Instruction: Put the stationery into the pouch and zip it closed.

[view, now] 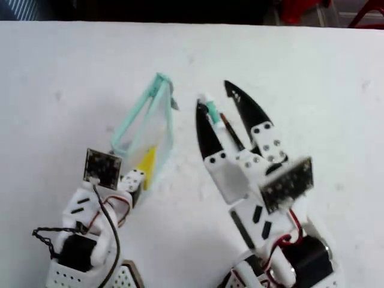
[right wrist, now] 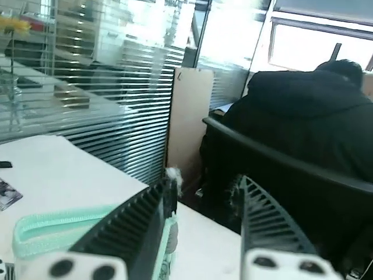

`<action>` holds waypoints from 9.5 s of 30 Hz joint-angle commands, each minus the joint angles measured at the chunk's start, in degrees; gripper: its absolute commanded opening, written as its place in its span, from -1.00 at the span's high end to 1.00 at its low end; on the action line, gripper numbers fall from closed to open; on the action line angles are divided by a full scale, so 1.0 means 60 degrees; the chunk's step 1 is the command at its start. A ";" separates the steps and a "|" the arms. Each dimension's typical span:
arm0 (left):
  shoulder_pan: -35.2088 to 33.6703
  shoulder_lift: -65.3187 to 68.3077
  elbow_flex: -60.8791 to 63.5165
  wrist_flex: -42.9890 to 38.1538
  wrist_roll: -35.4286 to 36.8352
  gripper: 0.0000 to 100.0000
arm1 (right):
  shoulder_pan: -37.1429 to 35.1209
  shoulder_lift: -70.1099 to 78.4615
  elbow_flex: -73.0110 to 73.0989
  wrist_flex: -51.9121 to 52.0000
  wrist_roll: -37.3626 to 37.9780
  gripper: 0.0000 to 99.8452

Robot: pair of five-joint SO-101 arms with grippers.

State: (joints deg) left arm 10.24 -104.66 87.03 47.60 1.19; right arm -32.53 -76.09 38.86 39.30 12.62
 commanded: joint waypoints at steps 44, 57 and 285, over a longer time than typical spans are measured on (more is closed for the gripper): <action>-0.0168 0.0037 -0.0059 -0.0352 0.0117 0.62 | 0.2454 0.6117 -0.2256 0.1399 0.0132 0.69; -0.0549 0.0037 -0.0059 -0.0381 0.0527 0.62 | 0.2615 1.0777 -0.3429 0.1502 0.0147 0.69; 0.0520 0.0037 0.0234 -0.0689 -0.0147 0.62 | -0.1722 0.4813 -0.3223 -0.2952 -0.1714 0.97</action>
State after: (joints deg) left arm 12.09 -104.57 89.14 44.44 1.01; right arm -40.26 -50.42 24.44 23.12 1.45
